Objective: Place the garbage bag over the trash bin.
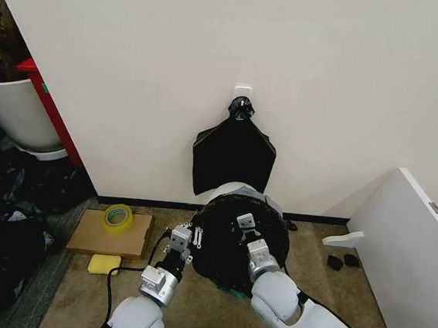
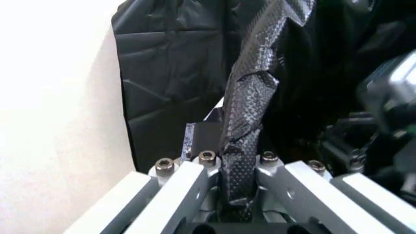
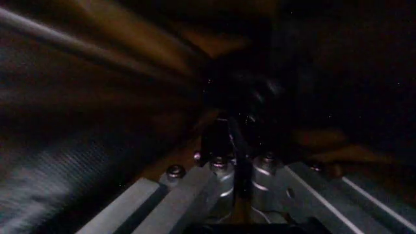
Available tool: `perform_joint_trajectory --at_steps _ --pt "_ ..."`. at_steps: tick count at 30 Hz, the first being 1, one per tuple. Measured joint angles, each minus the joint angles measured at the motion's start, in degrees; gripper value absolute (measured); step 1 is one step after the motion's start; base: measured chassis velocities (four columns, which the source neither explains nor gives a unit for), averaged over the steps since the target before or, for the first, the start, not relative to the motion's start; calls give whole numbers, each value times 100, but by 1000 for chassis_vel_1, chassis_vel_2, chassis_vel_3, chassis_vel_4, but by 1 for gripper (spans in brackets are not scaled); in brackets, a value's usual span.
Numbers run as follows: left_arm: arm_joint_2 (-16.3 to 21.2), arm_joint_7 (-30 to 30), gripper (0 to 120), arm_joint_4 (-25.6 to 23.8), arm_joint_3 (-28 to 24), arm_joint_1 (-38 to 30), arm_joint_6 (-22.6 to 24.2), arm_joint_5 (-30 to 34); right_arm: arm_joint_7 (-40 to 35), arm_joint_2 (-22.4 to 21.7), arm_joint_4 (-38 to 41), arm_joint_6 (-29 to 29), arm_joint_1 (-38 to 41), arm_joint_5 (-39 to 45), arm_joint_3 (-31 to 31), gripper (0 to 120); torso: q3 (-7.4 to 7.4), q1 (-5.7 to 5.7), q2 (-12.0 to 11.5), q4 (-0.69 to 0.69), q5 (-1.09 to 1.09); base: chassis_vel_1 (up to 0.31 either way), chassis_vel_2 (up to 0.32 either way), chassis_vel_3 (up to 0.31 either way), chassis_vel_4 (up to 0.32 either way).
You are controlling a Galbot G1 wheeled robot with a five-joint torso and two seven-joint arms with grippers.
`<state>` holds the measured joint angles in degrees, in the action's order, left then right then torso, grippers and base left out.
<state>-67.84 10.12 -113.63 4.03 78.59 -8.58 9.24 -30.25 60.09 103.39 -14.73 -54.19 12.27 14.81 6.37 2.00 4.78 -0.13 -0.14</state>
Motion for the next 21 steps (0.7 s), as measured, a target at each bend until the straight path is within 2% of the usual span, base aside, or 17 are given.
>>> perform_joint_trajectory --at_steps 2,6,12,15,17,19,20,21 --pt "-4 0 1 -5 -1 5 1 -2 -21 5 -34 -42 8 -26 -4 0 0 0 0 0 0 0 0 0 0" --pt "-13 -1 1 -44 -2 33 3 -13 -230 9 -69 -504 27 75 -12 0 0 0 0 0 0 0 0 0 0" --pt "-47 23 1 -90 69 9 46 72 -469 -31 408 -1081 -46 735 -4 0 0 0 0 0 0 0 0 0 0" --pt "-76 86 1 -91 94 -38 131 230 -473 -75 729 -1100 -130 1111 -2 0 0 0 0 0 0 0 0 0 0" --pt "-98 203 1 -69 115 -106 305 528 -196 -190 1117 -632 -326 1255 -3 0 0 0 0 0 0 0 0 0 0" --pt "-101 234 1 -59 125 -123 349 603 -85 -229 1206 -438 -381 1202 -4 0 0 0 0 -1 -1 0 0 0 0" --pt "-115 353 1 -33 163 -177 500 843 310 -366 1411 244 -573 875 -19 7 0 0 0 0 -1 0 0 0 0" --pt "-120 419 1 -29 183 -206 590 958 580 -437 1489 677 -680 698 -37 10 0 0 0 -1 -2 0 0 0 0"
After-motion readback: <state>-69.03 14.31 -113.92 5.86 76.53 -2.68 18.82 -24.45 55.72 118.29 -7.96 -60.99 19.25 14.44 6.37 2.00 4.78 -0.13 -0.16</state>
